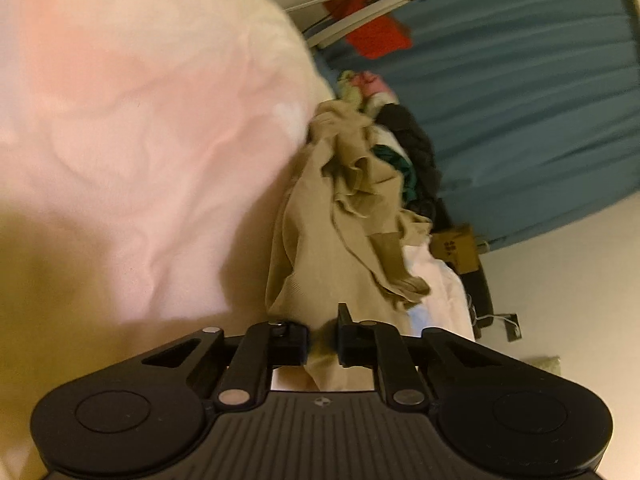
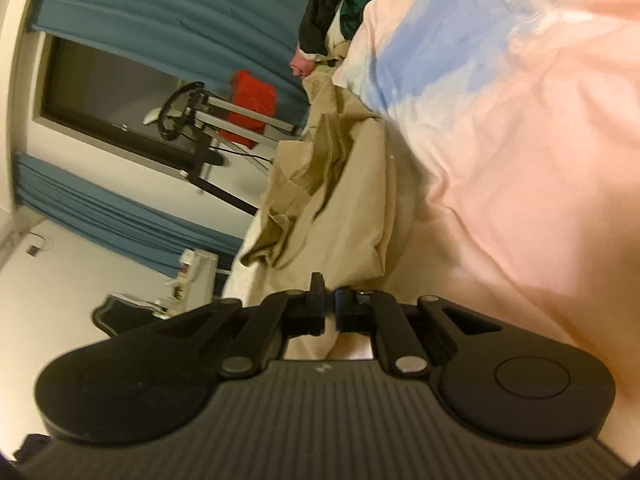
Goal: Fold clothes
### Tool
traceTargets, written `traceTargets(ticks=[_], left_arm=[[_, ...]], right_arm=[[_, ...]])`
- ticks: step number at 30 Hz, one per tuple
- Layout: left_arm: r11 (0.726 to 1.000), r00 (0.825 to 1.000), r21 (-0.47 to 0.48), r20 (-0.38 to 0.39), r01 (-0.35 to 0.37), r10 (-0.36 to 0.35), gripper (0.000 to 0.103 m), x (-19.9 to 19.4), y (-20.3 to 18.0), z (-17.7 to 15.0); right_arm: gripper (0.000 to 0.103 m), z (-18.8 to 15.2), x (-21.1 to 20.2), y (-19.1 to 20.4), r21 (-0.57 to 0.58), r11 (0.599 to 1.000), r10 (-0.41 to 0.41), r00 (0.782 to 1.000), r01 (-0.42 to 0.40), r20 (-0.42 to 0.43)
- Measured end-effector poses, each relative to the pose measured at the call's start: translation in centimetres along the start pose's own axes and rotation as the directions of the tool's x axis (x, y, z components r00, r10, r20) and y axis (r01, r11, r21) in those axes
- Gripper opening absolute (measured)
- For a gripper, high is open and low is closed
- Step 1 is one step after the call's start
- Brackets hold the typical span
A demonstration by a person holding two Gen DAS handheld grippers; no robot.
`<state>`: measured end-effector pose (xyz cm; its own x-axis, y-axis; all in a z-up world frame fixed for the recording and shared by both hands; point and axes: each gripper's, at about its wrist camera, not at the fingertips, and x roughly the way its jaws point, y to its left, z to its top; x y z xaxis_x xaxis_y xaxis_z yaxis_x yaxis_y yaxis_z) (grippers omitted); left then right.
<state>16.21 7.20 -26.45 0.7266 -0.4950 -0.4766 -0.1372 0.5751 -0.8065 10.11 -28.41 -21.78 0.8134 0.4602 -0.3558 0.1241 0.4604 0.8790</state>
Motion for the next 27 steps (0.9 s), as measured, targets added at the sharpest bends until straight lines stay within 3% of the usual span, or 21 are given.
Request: traceTargets(ticks=[5, 9, 14, 15, 18, 20, 21, 26, 27], left_arm=[[0.999, 0.999, 0.023, 0.025, 0.028, -0.029, 0.001, -4.0, -1.1, -0.2], [0.998, 0.999, 0.044, 0.013, 0.047, -0.048, 0.000, -6.0, -2.7, 0.0], [1.000, 0.999, 0.014, -0.051, 0.018, -0.018, 0.002, -6.1, -1.9, -0.7], [1.000, 0.998, 0.005, -0.066, 0.012, -0.011, 0.004, -6.1, -1.7, -0.8], [1.000, 0.995, -0.022, -0.095, 0.002, -0.004, 0.025, -5.5, -0.8, -1.0], [0.999, 0.994, -0.036, -0.107, -0.019, 0.015, 0.057, -4.6, -0.1, -0.9], [0.999, 0.993, -0.043, -0.113, -0.029, 0.024, 0.062, -4.1, 0.3, -0.9], [0.991, 0.989, -0.114, -0.136, -0.068, 0.052, 0.064, -1.9, 2.3, -0.5], [0.989, 0.991, -0.133, -0.128, -0.067, 0.049, 0.064, -1.8, 2.7, -0.4]], right_arm=[[0.003, -0.5, -3.8, 1.7, -0.039, 0.999, 0.010, 0.999, -0.009, 0.037], [0.003, -0.9, -5.9, 3.0, -0.058, 0.998, -0.009, 0.999, 0.012, 0.052], [0.006, -1.8, -4.4, 1.7, 0.003, 1.000, -0.021, 0.999, 0.021, -0.036], [0.006, -2.0, -3.8, 1.2, 0.028, 0.999, -0.017, 0.997, 0.019, -0.071], [0.008, -2.6, -2.0, -0.2, 0.092, 0.995, -0.027, 0.988, 0.042, -0.151], [0.008, -3.0, -0.8, -0.8, 0.122, 0.991, -0.024, 0.982, 0.048, -0.187], [0.008, -3.1, -0.2, -1.2, 0.142, 0.988, -0.022, 0.979, 0.051, -0.201], [0.009, -3.5, 1.0, -2.8, 0.255, 0.964, -0.020, 0.976, 0.077, -0.216], [0.016, -3.6, 1.0, -3.0, 0.274, 0.958, -0.021, 0.976, 0.082, -0.219]])
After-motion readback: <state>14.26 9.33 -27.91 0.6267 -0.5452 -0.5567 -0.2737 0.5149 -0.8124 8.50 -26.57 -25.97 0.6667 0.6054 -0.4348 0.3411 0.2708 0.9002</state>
